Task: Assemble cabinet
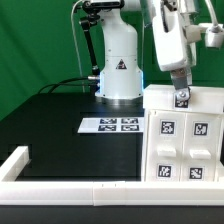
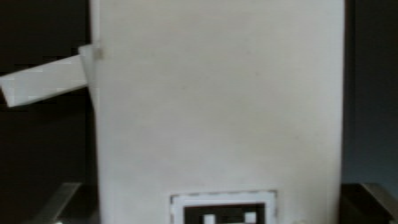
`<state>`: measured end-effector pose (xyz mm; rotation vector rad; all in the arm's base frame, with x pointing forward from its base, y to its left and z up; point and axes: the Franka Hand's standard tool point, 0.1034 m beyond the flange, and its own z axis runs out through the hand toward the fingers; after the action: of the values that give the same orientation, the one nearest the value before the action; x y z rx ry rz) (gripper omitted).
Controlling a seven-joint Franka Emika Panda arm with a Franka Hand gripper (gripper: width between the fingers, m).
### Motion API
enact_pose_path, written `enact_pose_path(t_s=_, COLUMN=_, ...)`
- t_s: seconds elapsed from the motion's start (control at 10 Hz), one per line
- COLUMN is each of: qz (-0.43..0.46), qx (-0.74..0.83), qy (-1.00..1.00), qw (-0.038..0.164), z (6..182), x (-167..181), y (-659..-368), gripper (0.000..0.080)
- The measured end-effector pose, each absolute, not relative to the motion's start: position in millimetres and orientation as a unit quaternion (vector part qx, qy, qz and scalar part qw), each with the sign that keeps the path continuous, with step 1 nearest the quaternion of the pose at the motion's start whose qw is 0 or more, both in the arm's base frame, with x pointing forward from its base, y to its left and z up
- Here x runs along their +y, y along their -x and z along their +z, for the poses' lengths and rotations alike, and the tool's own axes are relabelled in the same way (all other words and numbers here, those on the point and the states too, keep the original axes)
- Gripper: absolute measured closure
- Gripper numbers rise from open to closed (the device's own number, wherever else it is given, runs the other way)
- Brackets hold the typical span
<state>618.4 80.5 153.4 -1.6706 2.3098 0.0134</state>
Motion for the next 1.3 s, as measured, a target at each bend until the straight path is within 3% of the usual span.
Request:
enact_pose_path(t_s=0.3, qz=0.007, qx=0.814, qy=0.563, qw=0.145, z=152.2, x=80.7, y=-618.5, gripper=0.0239)
enact_pose_path(t_s=0.4, qz=0.007, qx=0.811, qy=0.566, qw=0.146, z=152.9, x=81.4, y=-618.5, gripper=0.0078)
enact_pose_path(t_s=0.5, qz=0.006, qx=0.806, qy=0.571, qw=0.153, z=158.6, x=81.8, y=-620.0, gripper=0.0023)
enact_pose_path(t_s=0.8, qz=0.01, qx=0.805, qy=0.566, qw=0.178, z=177.6, x=83.1, y=-625.4, gripper=0.0007)
enact_pose_path(t_s=1.3, qz=-0.007, qx=0.72, qy=0.673, qw=0.172, z=178.3, x=83.8, y=-627.4, gripper=0.0002)
